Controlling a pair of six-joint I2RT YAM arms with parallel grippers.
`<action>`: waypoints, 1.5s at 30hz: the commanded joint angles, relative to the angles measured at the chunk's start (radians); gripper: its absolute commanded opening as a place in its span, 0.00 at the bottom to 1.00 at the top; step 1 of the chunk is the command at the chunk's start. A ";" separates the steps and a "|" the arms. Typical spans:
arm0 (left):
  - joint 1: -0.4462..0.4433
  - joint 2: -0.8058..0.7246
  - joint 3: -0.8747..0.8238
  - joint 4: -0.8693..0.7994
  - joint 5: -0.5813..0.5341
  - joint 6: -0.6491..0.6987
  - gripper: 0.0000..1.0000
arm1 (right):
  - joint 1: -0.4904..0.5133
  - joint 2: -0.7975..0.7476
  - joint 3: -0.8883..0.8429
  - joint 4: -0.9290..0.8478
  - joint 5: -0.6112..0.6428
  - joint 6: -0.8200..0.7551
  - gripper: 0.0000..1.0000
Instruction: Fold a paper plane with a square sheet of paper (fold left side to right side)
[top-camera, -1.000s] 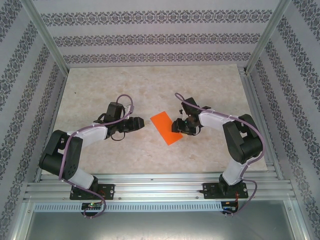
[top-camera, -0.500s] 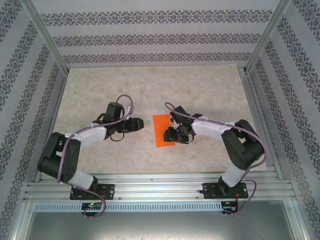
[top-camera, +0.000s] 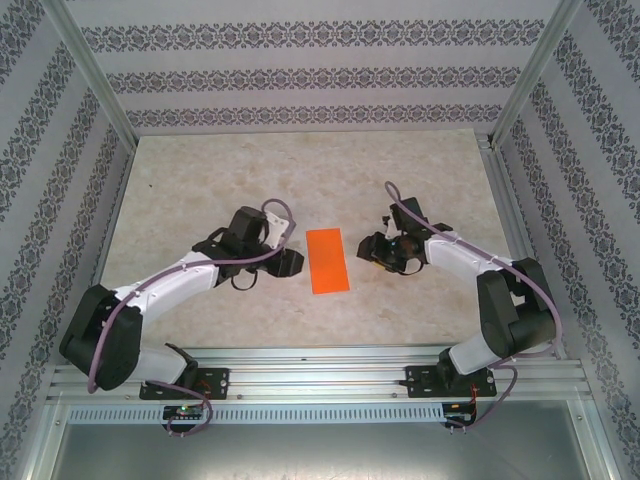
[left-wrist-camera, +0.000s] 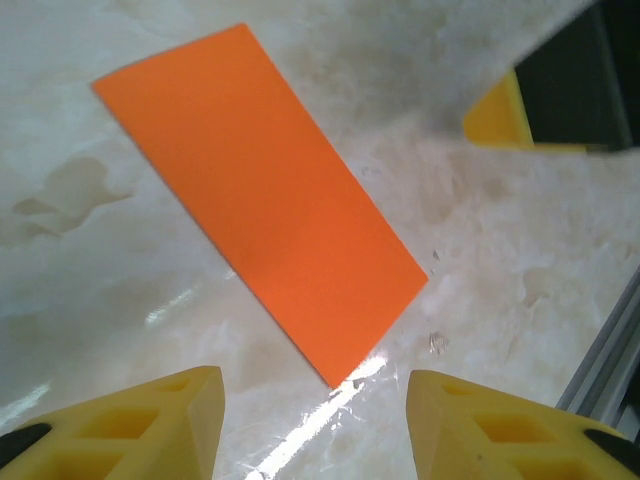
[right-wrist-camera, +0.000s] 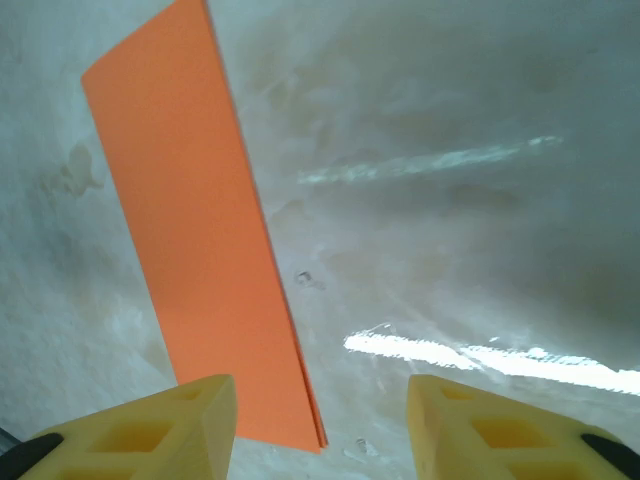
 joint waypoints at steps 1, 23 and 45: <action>-0.115 0.055 0.076 -0.146 -0.177 0.147 0.52 | -0.084 -0.017 -0.060 0.082 -0.113 0.002 0.47; -0.396 0.590 0.526 -0.464 -0.469 0.382 0.58 | -0.189 -0.036 -0.131 0.077 -0.123 -0.042 0.45; -0.396 0.505 0.465 -0.367 -0.521 0.359 0.35 | -0.087 -0.023 -0.114 0.105 -0.180 0.015 0.44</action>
